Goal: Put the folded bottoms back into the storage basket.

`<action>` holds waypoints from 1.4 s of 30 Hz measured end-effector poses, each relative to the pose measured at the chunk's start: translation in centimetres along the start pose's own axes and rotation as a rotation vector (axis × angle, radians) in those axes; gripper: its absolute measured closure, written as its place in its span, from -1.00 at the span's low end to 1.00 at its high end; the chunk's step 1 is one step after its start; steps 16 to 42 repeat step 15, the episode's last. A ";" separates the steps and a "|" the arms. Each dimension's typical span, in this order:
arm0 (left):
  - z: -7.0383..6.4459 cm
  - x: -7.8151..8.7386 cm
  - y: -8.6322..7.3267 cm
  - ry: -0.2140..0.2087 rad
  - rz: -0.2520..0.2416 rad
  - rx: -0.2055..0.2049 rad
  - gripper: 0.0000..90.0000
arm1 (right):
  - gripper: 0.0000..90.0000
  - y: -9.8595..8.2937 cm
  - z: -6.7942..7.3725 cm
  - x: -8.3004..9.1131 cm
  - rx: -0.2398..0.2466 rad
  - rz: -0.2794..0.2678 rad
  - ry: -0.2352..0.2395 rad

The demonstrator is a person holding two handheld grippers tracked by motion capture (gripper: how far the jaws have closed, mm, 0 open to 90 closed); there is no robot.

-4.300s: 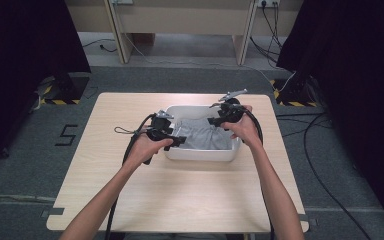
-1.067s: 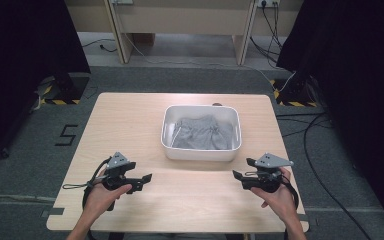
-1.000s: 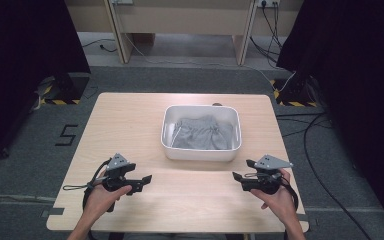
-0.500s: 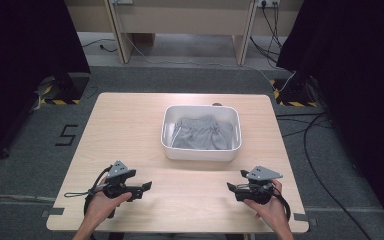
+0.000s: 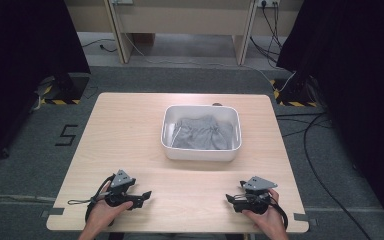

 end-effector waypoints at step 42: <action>-0.7 -0.5 -0.8 0.084 -0.003 -0.068 -0.70 | -0.52 -0.3 0.3 -0.4 0.017 0.044 -0.021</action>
Point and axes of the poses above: each handheld gripper's, and its own axes: x roughly backward along the jaws, y roughly out of its top, z roughly to its left, the point moved 3 cm from there along -x, roughly forward along the jaws, and after that the axes turned 8 degrees about y, right-handed, at the moved point
